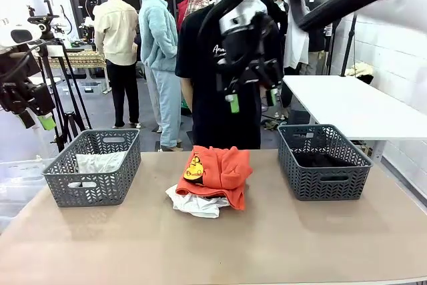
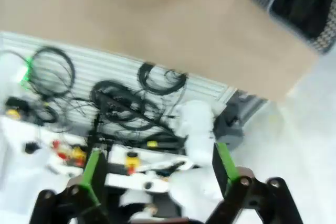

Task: Sort the tops and bottoms.
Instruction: Lift clothes from the center of the table with your left hand.

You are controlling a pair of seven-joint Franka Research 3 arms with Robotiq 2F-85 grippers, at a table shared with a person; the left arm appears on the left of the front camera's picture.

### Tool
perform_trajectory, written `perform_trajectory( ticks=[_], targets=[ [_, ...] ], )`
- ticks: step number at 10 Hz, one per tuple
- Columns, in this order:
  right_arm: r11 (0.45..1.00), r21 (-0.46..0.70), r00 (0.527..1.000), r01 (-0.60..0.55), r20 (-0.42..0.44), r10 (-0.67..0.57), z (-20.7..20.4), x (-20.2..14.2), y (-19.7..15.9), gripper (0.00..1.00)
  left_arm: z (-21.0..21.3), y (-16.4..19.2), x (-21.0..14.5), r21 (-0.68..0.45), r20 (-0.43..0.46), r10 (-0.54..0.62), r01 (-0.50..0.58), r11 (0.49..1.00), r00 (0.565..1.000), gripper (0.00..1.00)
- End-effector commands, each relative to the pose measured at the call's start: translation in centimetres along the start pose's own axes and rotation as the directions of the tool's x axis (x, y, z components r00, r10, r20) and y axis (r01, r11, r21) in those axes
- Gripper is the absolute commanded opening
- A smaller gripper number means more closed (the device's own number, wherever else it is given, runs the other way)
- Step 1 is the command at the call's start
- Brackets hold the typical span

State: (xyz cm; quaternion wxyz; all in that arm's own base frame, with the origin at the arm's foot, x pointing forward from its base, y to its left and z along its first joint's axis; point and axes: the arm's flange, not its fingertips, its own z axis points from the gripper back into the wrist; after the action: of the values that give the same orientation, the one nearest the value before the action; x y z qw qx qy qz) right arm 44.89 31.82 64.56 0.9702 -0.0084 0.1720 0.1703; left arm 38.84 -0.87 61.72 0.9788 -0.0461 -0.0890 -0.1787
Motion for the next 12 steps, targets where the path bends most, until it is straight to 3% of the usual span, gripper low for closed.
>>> perform_trajectory(
  ticks=[1, 3, 4, 5, 8, 9, 10, 12],
  targets=[
    [0.978, 0.167, 0.978, 0.123, 0.146, -0.148, -14.3, -14.7, -3.5, 1.0, 0.0, -0.1, -0.1, 0.008, -0.008, 0.001, -0.001, 1.0, 1.0, 0.64],
    [0.947, 0.272, 0.943, 0.173, 0.232, -0.239, -20.1, -20.5, -4.2, 1.0, 0.0, -0.1, -0.1, 0.008, -0.008, 0.001, -0.001, 1.0, 1.0, 0.64],
    [0.925, 0.313, 0.912, 0.215, 0.274, -0.304, -20.8, -21.1, -4.5, 1.0, 0.0, -0.1, -0.1, 0.008, -0.008, 0.001, -0.001, 1.0, 1.0, 0.64],
    [0.959, 0.233, 0.969, 0.16, 0.148, -0.198, -1.8, -10.4, -2.0, 1.0, 0.0, -0.1, -0.1, 0.008, -0.008, 0.001, -0.001, 1.0, 1.0, 0.64],
    [0.959, 0.233, 0.969, 0.16, 0.148, -0.198, -1.8, -10.4, -2.0, 1.0, 0.0, -0.1, -0.1, 0.008, -0.008, 0.001, -0.001, 1.0, 1.0, 0.64],
    [0.952, 0.246, 0.956, 0.183, 0.18, -0.231, -3.7, -12.0, -2.2, 1.0, 0.0, -0.1, -0.1, 0.008, -0.008, 0.001, -0.001, 1.0, 1.0, 0.64],
    [0.995, 0.064, 0.98, 0.08, 0.178, -0.091, -2.8, -10.4, -2.0, 1.0, 0.0, -0.1, -0.1, 0.008, -0.008, 0.001, -0.001, 1.0, 1.0, 0.64],
    [1.0, 0.01, 0.986, -0.016, 0.163, 0.014, -4.8, -14.3, -9.4, 1.0, 0.0, -0.1, -0.1, 0.008, -0.008, 0.001, -0.001, 1.0, 1.0, 0.64]
  ],
)
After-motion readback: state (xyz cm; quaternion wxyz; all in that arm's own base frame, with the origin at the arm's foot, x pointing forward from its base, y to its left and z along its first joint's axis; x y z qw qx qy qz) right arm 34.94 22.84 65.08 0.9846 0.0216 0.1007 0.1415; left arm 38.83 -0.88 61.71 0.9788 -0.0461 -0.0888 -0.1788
